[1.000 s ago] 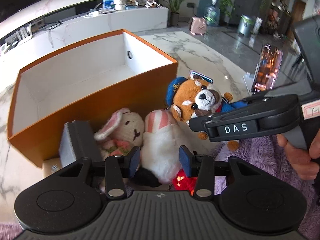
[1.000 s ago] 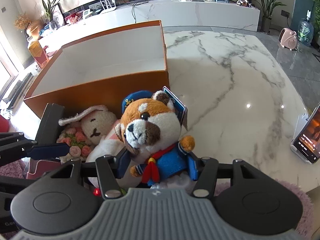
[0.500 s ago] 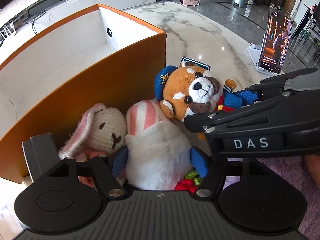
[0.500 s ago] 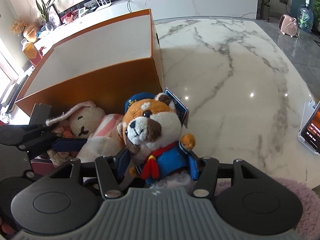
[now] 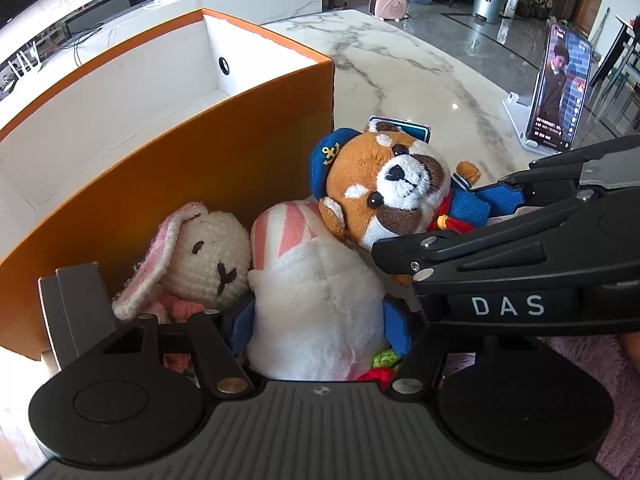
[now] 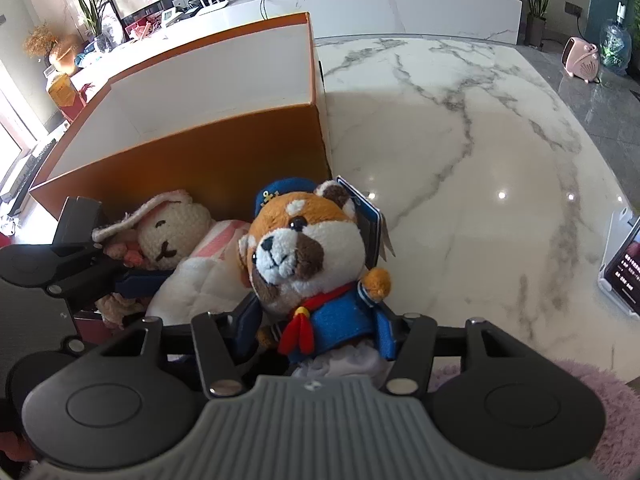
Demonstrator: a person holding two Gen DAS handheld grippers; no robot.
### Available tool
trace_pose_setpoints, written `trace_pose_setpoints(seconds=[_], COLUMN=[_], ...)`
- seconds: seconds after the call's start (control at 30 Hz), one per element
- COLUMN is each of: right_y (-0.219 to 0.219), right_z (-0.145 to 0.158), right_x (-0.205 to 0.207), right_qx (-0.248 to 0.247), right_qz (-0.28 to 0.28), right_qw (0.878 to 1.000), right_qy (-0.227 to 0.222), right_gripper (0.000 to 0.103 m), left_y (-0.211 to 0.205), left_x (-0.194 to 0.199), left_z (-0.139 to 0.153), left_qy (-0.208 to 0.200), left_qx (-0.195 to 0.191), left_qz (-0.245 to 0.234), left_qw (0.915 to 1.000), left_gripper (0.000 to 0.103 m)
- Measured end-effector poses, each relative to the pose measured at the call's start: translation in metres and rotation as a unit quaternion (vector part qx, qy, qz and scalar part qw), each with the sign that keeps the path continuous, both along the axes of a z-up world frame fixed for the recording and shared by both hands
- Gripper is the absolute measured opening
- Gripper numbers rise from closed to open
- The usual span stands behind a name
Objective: Organize objects
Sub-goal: 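Grasp the pink-striped white plush with the left gripper while the right holds the dog, then carry the white plush with the left gripper while the right carries the dog over the box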
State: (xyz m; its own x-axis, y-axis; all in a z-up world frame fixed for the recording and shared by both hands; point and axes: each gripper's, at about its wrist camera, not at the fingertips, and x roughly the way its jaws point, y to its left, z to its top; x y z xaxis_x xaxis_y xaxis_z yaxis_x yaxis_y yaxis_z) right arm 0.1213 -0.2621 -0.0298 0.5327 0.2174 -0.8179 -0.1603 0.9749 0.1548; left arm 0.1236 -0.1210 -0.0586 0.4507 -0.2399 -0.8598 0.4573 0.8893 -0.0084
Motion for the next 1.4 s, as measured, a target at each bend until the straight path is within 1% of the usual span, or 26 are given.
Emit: trace_pose_setpoints(seconds=[0.2,0.43,0.7,0.87,0.97,1.07,1.17,1.23,1.3,1.4], right_y=[-0.004,0.007,0.038,0.061,0.074,0.086,0.097,0.1,0.103,0.11], right_z=[0.017,0.048,0.095,0.122,0.137,0.145,0.139,0.127,0.106,0.076], right_x=[-0.01,-0.017,-0.009,0.009,0.026,0.048,0.074,0.092,0.11,0.128], right_qx=[-0.001,-0.004,0.005,0.028,0.055,0.088,0.112,0.131,0.146,0.135], right_qz=[-0.01,0.002,0.039,0.063,0.074,0.078,0.069,0.058,0.047,0.032], right_qw=[1.0,0.998,0.993,0.987,0.984,0.983,0.985,0.986,0.987,0.99], right_qy=[-0.021,-0.059,-0.115,-0.143,-0.15,-0.142,-0.114,-0.081,-0.037,0.006], right_gripper=[0.058,0.058,0.057,0.057,0.057,0.057,0.057,0.057,0.057,0.057], left_y=[0.011,0.032,0.067,0.091,0.105,0.118,0.126,0.132,0.136,0.135], left_x=[-0.013,-0.025,-0.018,0.002,0.018,0.039,0.062,0.072,0.081,0.093], left_z=[0.023,0.066,0.116,0.143,0.156,0.157,0.143,0.127,0.112,0.091], left_qy=[-0.027,-0.063,-0.113,-0.145,-0.168,-0.168,-0.146,-0.123,-0.102,-0.069], left_qx=[-0.026,-0.06,-0.067,-0.061,-0.051,-0.047,-0.035,-0.022,-0.002,0.03], left_qz=[0.01,0.021,0.044,0.067,0.083,0.099,0.109,0.109,0.11,0.107], left_qw=[0.9993,0.996,0.9903,0.9853,0.981,0.9797,0.9826,0.9861,0.9887,0.9915], left_gripper=[0.073,0.073,0.074,0.074,0.074,0.074,0.074,0.074,0.074,0.074])
